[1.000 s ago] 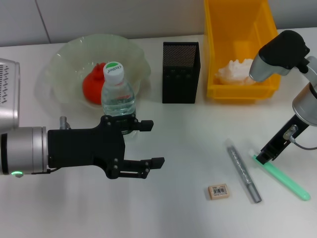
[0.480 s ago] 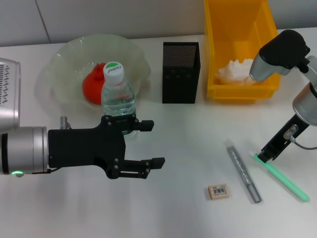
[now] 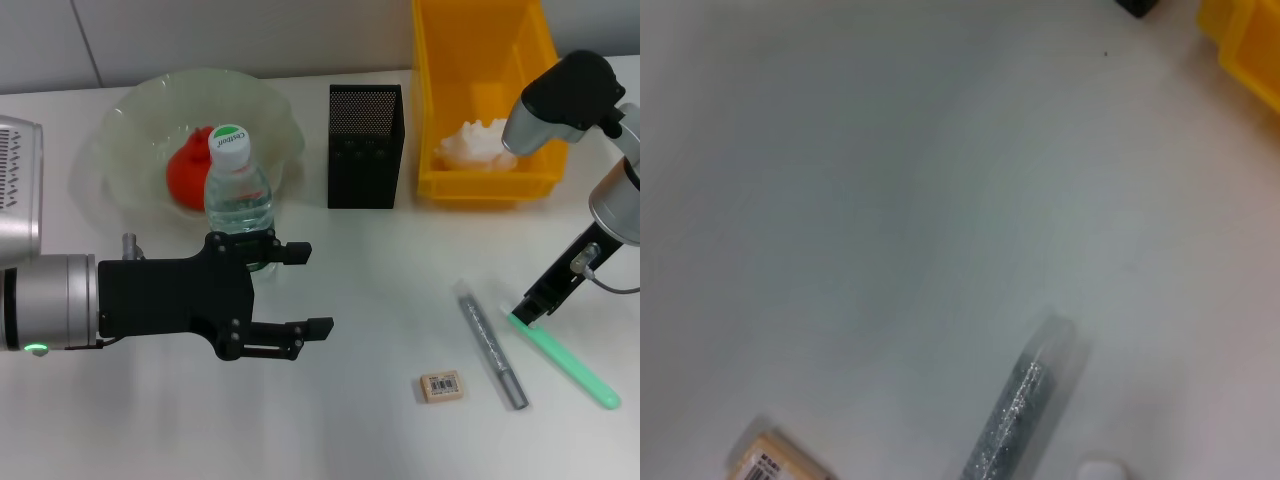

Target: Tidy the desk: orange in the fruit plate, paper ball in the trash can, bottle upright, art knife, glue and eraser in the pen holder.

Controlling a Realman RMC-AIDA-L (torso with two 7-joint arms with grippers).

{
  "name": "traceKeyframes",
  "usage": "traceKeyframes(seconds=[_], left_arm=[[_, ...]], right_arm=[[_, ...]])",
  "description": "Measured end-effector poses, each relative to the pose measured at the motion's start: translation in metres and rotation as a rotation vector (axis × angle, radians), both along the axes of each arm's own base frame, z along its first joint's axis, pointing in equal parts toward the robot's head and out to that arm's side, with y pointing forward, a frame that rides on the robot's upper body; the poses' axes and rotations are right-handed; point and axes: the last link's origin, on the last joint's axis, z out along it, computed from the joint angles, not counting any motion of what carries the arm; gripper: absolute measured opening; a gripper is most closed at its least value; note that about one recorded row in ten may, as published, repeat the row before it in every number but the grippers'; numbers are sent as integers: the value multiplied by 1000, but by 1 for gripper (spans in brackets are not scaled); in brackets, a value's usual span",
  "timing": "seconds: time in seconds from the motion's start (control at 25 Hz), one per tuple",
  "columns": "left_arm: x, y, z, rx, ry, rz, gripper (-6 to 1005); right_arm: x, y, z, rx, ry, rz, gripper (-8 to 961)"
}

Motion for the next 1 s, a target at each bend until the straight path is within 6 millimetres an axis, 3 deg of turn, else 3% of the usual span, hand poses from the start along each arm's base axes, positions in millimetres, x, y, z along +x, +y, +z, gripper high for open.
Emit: traceKeyframes(seconds=[0.16,0.56,1.0], left_arm=[[0,0,0,0,0,0,818],[0,0,0,0,0,0,818],[0,0,0,5,0,-5,818]], right_arm=[[-1,-1,0,-7,2,5,102],[0,-2,-2,-17,2,2,320],[0,-1,-4,-16,-3,12,316]])
